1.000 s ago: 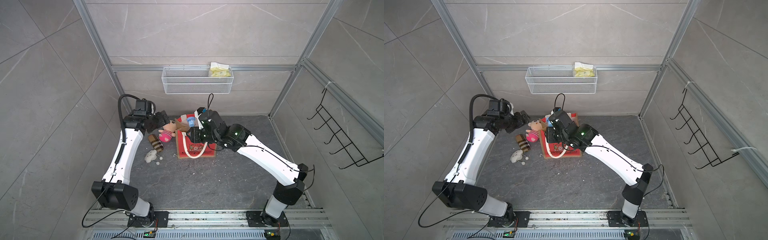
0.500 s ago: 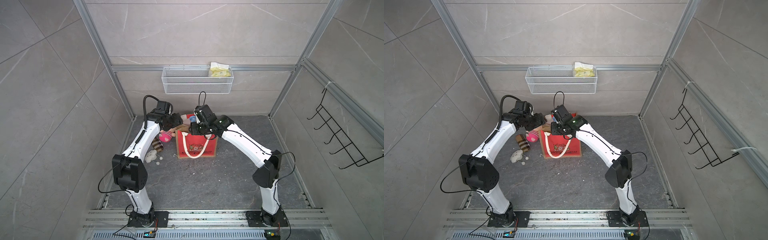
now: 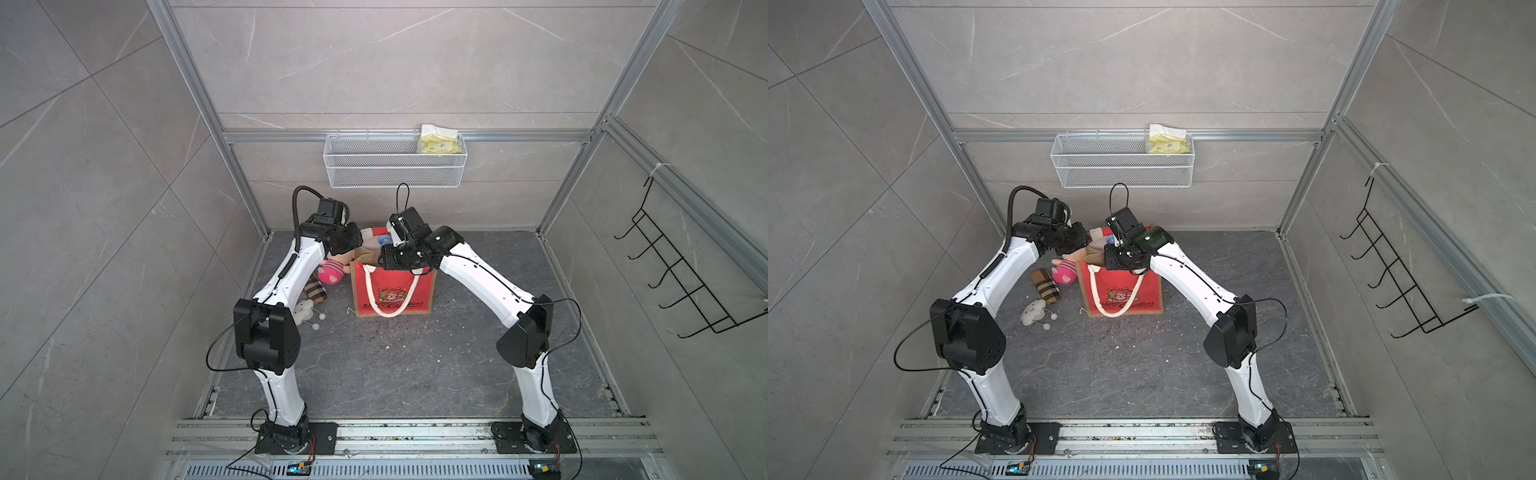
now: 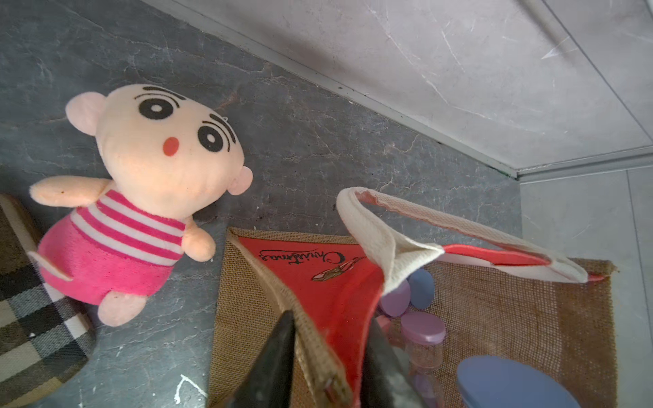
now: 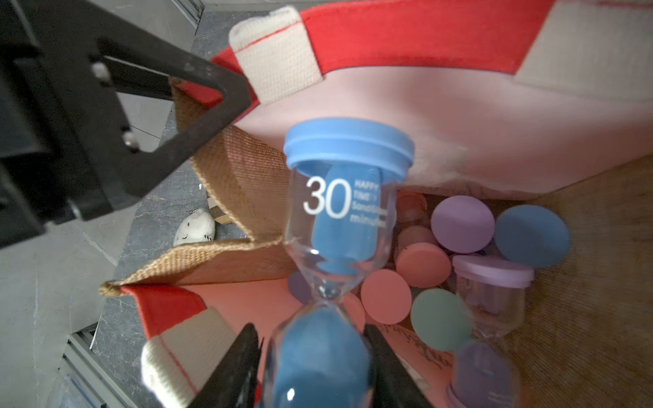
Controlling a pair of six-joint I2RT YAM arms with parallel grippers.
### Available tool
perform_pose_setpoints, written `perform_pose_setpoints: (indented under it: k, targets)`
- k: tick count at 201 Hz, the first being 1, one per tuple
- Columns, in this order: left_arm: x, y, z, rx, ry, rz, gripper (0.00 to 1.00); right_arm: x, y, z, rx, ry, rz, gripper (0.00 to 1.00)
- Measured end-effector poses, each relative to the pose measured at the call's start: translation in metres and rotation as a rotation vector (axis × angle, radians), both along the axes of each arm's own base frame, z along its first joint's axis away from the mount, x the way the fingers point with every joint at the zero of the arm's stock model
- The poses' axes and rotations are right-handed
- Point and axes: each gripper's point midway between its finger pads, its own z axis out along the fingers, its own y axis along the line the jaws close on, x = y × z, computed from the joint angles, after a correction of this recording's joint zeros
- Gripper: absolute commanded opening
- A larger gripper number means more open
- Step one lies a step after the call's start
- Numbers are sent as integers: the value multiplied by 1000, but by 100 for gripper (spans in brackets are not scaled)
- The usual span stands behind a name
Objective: Put the hourglass into the canvas bag
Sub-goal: Place the hourglass in the canvas bag.
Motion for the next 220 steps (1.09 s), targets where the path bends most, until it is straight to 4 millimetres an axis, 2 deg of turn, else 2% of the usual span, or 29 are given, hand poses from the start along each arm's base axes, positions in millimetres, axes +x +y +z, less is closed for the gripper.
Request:
perform_pose_setpoints:
  k: [35, 64, 110, 156, 182, 220]
  targets:
    - [-3, -3, 3, 12, 3, -26, 5, 4, -8, -5, -19, 7, -5, 0]
    - [-5, -7, 5, -2, 3, -49, 0, 7, -1, -22, -38, 39, 18, 0]
    - [-7, -12, 6, -22, 7, -69, 0, 12, 7, -58, -86, 103, 40, 0]
    - [-8, -13, 6, -22, 11, -72, 0, 17, 14, -62, -72, 106, 51, 0]
    - [-9, -13, 5, -20, 14, -72, 0, 18, 15, -64, -74, 108, 51, 15]
    - [-9, -12, 4, -17, 17, -69, 0, 22, 17, -69, -87, 107, 47, 46]
